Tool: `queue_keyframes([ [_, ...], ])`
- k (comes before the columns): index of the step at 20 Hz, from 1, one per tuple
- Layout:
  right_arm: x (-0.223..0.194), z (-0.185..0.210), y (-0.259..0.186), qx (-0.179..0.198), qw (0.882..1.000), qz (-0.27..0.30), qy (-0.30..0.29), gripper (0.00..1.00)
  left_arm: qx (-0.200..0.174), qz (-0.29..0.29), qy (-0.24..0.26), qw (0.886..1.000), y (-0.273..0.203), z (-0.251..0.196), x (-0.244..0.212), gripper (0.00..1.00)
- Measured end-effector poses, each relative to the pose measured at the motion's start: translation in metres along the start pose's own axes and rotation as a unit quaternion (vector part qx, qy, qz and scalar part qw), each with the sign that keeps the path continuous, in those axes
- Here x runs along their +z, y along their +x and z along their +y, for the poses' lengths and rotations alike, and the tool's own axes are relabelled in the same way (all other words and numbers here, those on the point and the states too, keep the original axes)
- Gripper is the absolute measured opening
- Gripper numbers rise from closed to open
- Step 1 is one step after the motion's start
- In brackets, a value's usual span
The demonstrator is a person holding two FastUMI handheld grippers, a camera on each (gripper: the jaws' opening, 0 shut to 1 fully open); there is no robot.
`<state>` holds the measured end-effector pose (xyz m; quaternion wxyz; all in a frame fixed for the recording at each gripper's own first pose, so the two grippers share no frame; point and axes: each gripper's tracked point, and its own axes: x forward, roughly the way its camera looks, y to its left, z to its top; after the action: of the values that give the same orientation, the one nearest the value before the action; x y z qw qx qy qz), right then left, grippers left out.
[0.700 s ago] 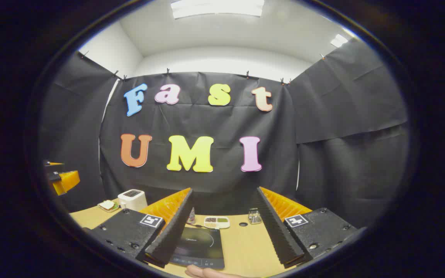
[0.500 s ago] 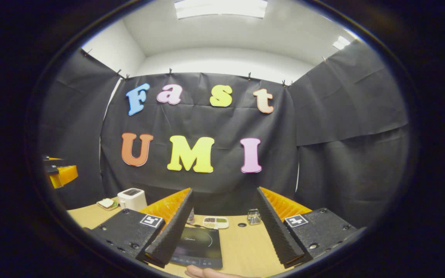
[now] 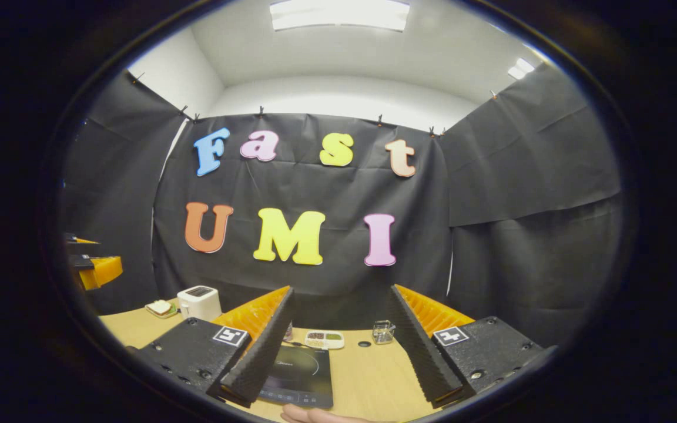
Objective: First push the handle of the pot to place it horizontally, then grasp the pot with both hands and set it on the induction cooktop.
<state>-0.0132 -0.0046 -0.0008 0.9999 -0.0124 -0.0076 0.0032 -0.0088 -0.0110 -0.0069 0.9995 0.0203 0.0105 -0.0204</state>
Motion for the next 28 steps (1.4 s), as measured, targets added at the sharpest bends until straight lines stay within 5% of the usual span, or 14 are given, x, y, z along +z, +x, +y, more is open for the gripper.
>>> queue_keyframes([
  [10, -0.011, -0.008, 0.003, 0.001, 1.000, 0.008, 0.009, 1.00, 0.014, 0.007, 0.008, 1.000, 0.006, 0.002, -0.011, 0.96],
  [11, -0.012, -0.008, 0.004, 0.003, 1.000, 0.008, 0.010, 0.98, 0.014, 0.007, 0.006, 1.000, 0.008, 0.003, -0.013, 0.89],
  [15, -0.017, -0.009, 0.005, 0.010, 1.000, 0.009, 0.019, 1.00, -0.014, 0.018, -0.024, 0.999, 0.017, -0.008, -0.022, 1.00],
  [16, -0.018, -0.011, 0.006, 0.010, 1.000, 0.011, 0.020, 1.00, -0.036, 0.029, -0.033, 0.998, 0.018, -0.015, -0.027, 0.86],
  [17, -0.019, -0.012, 0.006, 0.009, 1.000, 0.011, 0.023, 1.00, -0.062, 0.045, -0.039, 0.996, 0.021, -0.026, -0.035, 0.55],
  [18, -0.017, -0.013, 0.005, 0.008, 0.999, 0.006, 0.031, 0.98, -0.077, 0.065, -0.040, 0.994, 0.020, -0.031, -0.045, 0.45],
  [19, -0.015, -0.011, 0.005, 0.010, 0.999, 0.001, 0.036, 0.98, -0.082, 0.081, -0.030, 0.993, 0.021, -0.030, -0.054, 0.22],
  [20, -0.014, -0.011, 0.005, 0.012, 0.999, -0.003, 0.038, 0.98, -0.074, 0.088, -0.016, 0.993, 0.024, -0.023, -0.060, 0.19],
  [21, -0.016, -0.010, 0.004, 0.012, 0.999, -0.005, 0.037, 0.98, -0.072, 0.097, -0.004, 0.993, 0.028, -0.024, -0.068, 0.00],
  [28, -0.026, -0.010, 0.007, 0.015, 0.999, 0.006, 0.030, 0.97, -0.078, 0.171, 0.007, 0.982, 0.038, -0.026, -0.133, 0.00],
])
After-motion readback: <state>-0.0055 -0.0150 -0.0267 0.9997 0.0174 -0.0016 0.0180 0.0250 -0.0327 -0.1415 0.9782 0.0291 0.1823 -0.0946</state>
